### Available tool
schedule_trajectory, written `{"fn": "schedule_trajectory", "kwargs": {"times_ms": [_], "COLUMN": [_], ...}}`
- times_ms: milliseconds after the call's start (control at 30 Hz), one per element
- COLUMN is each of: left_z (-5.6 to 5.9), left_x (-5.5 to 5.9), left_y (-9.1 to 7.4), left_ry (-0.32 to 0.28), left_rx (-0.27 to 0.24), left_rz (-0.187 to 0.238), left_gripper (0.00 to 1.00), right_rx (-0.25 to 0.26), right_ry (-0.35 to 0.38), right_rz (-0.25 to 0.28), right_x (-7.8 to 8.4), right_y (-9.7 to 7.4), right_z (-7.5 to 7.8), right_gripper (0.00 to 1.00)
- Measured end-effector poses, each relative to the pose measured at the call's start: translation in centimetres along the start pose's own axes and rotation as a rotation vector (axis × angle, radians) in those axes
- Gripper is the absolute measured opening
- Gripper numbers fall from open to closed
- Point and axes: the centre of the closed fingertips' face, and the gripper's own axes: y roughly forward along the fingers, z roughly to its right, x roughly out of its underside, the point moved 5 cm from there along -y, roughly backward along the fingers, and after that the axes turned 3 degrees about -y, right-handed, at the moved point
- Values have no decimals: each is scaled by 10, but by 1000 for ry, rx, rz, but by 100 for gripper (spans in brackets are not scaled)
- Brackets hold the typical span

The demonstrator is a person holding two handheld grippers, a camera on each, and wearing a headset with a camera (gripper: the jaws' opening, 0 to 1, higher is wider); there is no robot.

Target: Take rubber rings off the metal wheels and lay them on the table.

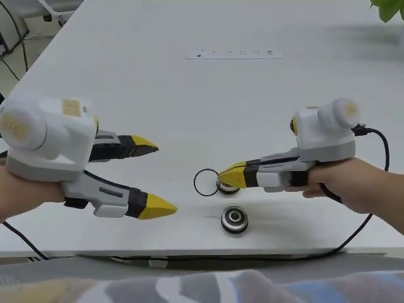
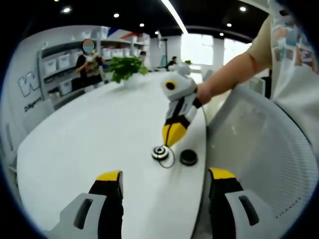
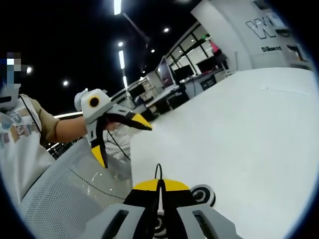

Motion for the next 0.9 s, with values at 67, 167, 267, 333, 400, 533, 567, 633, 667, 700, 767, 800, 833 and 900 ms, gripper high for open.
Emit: {"fn": "schedule_trajectory", "kwargs": {"times_ms": [67, 167, 267, 333, 400, 533, 567, 633, 667, 700, 767, 800, 833, 900], "left_z": [-2, -5, -7, -7, -7, -8, -8, -8, -8, -8, -8, -8, -8, -9], "left_x": [1, 2, 2, 2, 3, 5, 6, 7, 7, 7, 7, 7, 7, 7], "left_y": [-2, -3, -5, -6, -6, -7, -7, -8, -8, -9, -9, -9, -10, -10], "left_ry": [-2, -8, -12, -14, -18, -25, -26, -27, -28, -29, -29, -30, -30, -29], "left_rx": [-7, -16, -24, -25, -28, -32, -33, -34, -34, -34, -36, -36, -36, -37], "left_rz": [-1, -1, 1, 2, 3, 1, 0, -4, -5, -6, -6, -5, -4, -5], "left_gripper": [70, 71, 71, 71, 71, 71, 71, 71, 71, 71, 71, 71, 71, 71], "right_rx": [4, 4, 1, 4, 7, 5, 6, 8, 9, 14, 22, 29, 39, 43], "right_ry": [-6, -11, -17, -27, -33, -41, -43, -57, -61, -66, -75, -79, -91, -96], "right_rz": [-10, -19, -33, -50, -63, -85, -90, -106, -111, -117, -122, -125, -129, -138], "right_x": [0, -1, -1, 1, 2, 4, 5, 7, 8, 8, 9, 10, 10, 11], "right_y": [4, 10, 16, 21, 24, 32, 33, 37, 39, 40, 42, 43, 44, 45], "right_z": [2, 3, 3, 4, 5, 5, 5, 6, 6, 7, 9, 11, 13, 15], "right_gripper": [0, 0, 0, 0, 0, 0, 0, 0, 0, 0, 0, 0, 0, 0]}}
